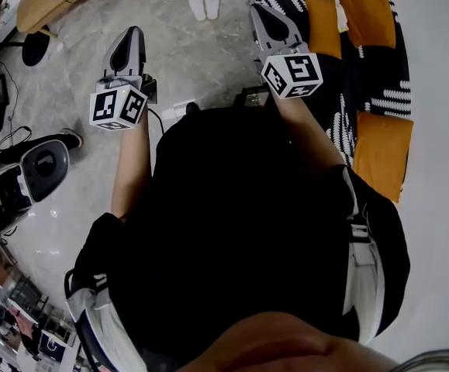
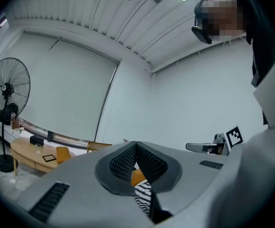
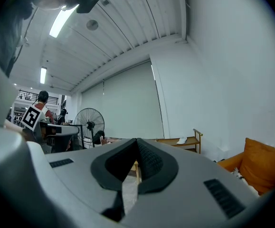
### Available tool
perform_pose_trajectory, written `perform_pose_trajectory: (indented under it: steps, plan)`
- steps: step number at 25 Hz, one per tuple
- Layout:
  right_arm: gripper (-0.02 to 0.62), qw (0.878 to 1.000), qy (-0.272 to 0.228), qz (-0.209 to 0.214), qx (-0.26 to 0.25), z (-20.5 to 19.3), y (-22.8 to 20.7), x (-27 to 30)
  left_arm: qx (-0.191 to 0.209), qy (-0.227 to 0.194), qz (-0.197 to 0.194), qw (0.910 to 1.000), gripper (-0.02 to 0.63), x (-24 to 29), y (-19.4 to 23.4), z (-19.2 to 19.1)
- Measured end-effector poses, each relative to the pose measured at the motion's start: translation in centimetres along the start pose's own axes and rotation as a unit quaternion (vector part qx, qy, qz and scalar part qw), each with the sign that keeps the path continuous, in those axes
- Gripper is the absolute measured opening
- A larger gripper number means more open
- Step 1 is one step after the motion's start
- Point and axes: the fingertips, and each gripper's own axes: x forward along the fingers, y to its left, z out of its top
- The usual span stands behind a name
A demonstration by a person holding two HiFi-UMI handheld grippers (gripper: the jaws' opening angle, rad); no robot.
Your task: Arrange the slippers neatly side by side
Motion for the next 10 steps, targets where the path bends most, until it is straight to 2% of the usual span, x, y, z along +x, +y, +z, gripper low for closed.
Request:
perform_pose_trajectory:
  steps: [10]
  plan:
    - [0.032, 1.000, -0.004, -0.010, -0.002, 1.7, 0.5, -2.2, -0.011, 0.010, 0.004, 0.9999, 0.015, -1.1, -1.0, 0.6]
